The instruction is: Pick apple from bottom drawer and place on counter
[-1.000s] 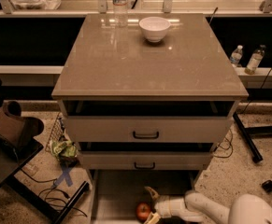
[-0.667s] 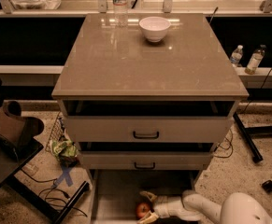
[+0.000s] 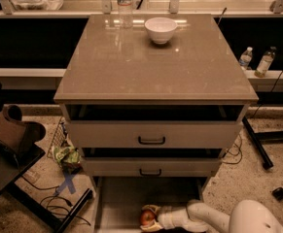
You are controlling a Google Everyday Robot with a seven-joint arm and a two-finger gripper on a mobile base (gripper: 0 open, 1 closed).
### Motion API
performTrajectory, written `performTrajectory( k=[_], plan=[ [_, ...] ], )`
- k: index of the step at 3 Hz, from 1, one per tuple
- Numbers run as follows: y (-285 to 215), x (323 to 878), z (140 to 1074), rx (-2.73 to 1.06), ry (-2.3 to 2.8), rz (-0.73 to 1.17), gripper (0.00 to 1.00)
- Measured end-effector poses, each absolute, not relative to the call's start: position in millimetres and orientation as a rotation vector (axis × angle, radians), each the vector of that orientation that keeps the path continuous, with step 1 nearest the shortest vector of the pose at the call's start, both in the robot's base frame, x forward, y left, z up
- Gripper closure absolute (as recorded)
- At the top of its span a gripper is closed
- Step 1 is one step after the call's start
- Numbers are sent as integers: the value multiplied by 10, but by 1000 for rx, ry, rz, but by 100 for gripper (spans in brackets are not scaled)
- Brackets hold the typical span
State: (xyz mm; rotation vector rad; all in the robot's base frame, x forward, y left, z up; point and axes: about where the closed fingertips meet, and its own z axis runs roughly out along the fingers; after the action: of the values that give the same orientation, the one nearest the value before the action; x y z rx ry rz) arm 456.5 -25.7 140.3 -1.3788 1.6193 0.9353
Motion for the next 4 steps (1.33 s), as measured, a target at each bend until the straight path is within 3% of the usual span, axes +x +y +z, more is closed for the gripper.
performTrajectory(
  k=[1,3,4],
  plan=[
    [-239,4555,1399,-1379,1618,939,98],
    [-487,4428,2044,-1306,1558,989,100],
    [-1237,4345,2779,-1185,1555,1015,100]
  ],
)
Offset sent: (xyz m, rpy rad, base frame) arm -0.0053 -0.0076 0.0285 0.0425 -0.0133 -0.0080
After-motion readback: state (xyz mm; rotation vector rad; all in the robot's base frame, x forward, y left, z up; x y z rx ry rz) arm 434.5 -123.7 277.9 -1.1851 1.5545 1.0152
